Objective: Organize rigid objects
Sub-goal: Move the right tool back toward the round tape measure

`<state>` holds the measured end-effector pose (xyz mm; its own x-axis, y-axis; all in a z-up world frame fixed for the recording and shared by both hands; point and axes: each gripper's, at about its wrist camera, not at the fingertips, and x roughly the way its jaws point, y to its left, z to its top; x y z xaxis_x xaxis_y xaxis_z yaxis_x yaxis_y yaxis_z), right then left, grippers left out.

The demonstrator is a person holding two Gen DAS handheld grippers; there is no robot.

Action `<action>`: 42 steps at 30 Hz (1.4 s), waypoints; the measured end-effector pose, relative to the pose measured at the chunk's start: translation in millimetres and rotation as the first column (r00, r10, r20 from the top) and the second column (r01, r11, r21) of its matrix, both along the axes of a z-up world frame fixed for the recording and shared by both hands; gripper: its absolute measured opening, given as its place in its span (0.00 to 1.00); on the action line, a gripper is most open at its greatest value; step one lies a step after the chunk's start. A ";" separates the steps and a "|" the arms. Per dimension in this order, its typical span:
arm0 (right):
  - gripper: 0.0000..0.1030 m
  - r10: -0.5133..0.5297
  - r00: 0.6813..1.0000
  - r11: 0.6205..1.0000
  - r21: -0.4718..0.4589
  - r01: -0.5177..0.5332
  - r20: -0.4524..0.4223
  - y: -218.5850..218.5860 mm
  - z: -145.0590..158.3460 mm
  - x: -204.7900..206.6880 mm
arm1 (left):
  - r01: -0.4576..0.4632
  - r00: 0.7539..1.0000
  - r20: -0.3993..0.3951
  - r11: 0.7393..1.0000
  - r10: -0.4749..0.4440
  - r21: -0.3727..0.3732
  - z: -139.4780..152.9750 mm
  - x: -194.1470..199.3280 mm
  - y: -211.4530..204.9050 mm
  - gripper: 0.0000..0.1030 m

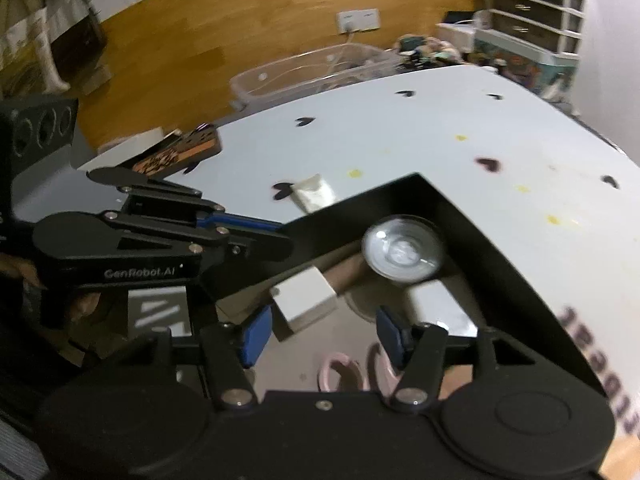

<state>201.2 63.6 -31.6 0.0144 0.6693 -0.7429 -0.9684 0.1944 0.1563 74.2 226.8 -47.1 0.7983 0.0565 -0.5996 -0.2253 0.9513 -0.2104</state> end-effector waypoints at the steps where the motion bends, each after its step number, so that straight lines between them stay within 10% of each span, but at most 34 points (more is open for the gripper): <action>1: 0.62 -0.014 1.000 1.000 0.005 0.014 0.006 -5.1 1.9 -0.3 | -0.001 1.000 0.000 1.000 0.001 0.000 0.2 -0.1 -0.4 0.05; 15: 1.00 -0.230 0.972 0.968 0.119 0.222 0.056 -70.1 27.3 -8.6 | -0.010 1.000 -0.016 0.999 0.010 0.033 3.6 0.7 -6.9 0.05; 28: 1.00 -0.408 0.908 0.895 0.237 0.378 0.093 -112.3 40.4 -22.8 | -0.008 0.999 -0.037 0.998 0.011 0.067 5.8 5.2 -10.6 0.05; 36: 1.00 -0.575 0.811 0.794 0.312 0.521 0.109 -173.3 41.0 -38.9 | -0.008 0.999 -0.041 0.995 0.012 0.097 5.9 5.7 -16.0 0.05; 42: 1.00 -0.723 0.681 0.677 0.307 0.668 0.113 -224.6 21.7 -46.4 | -0.020 0.999 -0.029 0.994 0.024 0.106 4.2 3.7 -17.7 0.03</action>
<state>154.8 -160.9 -9.9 0.6792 0.5420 -0.4948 -0.5763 0.8114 0.0978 77.9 209.0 -42.9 0.7777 0.1382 -0.6133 -0.2512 0.9626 -0.1016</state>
